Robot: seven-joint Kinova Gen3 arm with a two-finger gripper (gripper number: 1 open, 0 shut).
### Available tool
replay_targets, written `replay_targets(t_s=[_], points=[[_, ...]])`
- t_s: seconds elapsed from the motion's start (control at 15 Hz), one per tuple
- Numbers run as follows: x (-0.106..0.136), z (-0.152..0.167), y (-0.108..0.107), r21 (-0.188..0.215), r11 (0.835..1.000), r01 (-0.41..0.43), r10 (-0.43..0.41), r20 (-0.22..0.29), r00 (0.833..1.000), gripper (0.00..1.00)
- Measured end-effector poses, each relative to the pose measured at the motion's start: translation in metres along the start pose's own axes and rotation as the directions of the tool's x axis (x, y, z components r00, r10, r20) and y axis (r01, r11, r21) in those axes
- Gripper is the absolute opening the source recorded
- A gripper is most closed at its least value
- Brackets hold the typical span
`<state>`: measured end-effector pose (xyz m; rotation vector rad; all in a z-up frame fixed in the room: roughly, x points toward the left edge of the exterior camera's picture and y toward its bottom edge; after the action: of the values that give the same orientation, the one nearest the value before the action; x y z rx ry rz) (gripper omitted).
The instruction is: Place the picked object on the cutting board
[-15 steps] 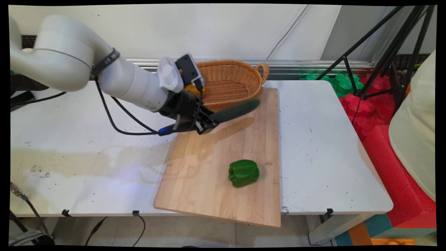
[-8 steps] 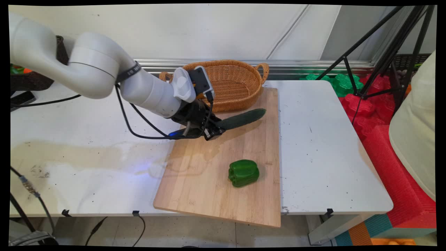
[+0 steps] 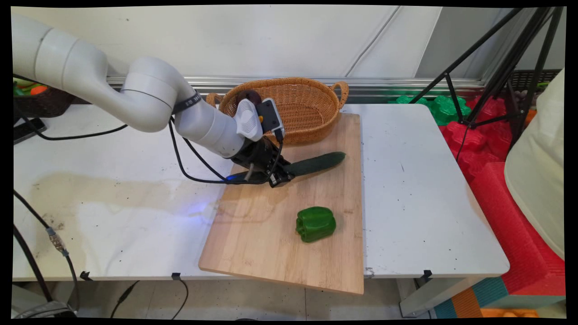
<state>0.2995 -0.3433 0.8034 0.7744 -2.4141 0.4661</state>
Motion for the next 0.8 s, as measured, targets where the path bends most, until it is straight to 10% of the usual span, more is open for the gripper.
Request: replay_targets(t_s=[0.47,0.53,0.8], points=[[-0.01,0.017,-0.006,-0.023,1.0,-0.008,0.009,0.025,1.0,0.0],[-0.011,0.018,-0.006,-0.027,1.0,-0.01,0.011,0.028,1.0,1.0],[-0.016,0.021,-0.007,-0.035,0.999,-0.013,0.014,0.036,0.999,1.0]])
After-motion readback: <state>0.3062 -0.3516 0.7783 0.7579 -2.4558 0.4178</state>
